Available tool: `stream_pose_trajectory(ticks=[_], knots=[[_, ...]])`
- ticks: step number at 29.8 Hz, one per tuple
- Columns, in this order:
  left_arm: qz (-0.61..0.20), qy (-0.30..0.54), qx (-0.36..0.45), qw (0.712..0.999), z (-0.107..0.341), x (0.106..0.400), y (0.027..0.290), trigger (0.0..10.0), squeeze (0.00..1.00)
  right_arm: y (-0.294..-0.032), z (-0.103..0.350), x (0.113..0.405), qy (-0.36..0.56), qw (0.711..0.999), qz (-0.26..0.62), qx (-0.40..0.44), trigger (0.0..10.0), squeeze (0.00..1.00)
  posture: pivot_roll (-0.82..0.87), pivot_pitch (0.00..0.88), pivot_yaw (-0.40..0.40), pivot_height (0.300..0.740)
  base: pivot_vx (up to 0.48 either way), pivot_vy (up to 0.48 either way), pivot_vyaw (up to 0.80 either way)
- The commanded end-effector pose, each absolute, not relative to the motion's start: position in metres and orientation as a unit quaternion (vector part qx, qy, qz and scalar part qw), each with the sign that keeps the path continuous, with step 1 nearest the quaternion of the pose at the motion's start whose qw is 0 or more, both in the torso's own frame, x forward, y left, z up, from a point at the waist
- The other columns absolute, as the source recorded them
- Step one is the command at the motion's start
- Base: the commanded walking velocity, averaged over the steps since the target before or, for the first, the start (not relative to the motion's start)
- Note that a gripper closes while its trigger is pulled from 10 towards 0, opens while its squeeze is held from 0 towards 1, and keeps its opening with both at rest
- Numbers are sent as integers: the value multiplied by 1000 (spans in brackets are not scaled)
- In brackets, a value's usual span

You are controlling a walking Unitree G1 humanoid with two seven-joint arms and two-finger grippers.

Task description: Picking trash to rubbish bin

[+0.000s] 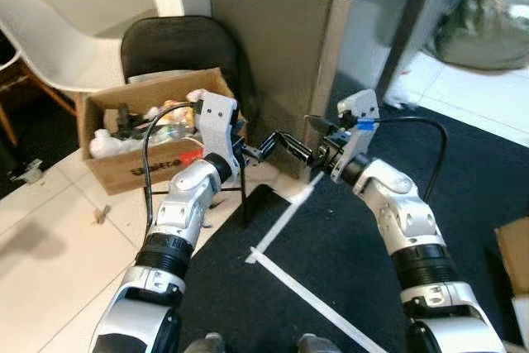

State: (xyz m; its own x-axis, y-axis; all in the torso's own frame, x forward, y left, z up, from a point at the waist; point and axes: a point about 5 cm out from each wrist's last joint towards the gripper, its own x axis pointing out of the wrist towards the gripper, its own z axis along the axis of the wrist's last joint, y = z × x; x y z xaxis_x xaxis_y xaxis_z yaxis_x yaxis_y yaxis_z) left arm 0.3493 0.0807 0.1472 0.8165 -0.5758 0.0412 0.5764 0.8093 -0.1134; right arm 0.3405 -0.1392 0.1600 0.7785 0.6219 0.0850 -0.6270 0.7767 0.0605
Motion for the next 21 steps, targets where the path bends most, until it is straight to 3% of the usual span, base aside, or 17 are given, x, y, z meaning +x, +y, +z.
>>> stream_pose_trajectory(ticks=[1,21], knots=[[-303,8,-61,951,142,348,81,10000,0,-134,157,339,-25,939,340,46,10000,0,-59,0,5,740,-304,0,0],[-302,7,-63,951,142,348,81,10000,0,-135,157,339,-27,939,340,46,10000,0,-59,0,5,740,-303,0,0]])
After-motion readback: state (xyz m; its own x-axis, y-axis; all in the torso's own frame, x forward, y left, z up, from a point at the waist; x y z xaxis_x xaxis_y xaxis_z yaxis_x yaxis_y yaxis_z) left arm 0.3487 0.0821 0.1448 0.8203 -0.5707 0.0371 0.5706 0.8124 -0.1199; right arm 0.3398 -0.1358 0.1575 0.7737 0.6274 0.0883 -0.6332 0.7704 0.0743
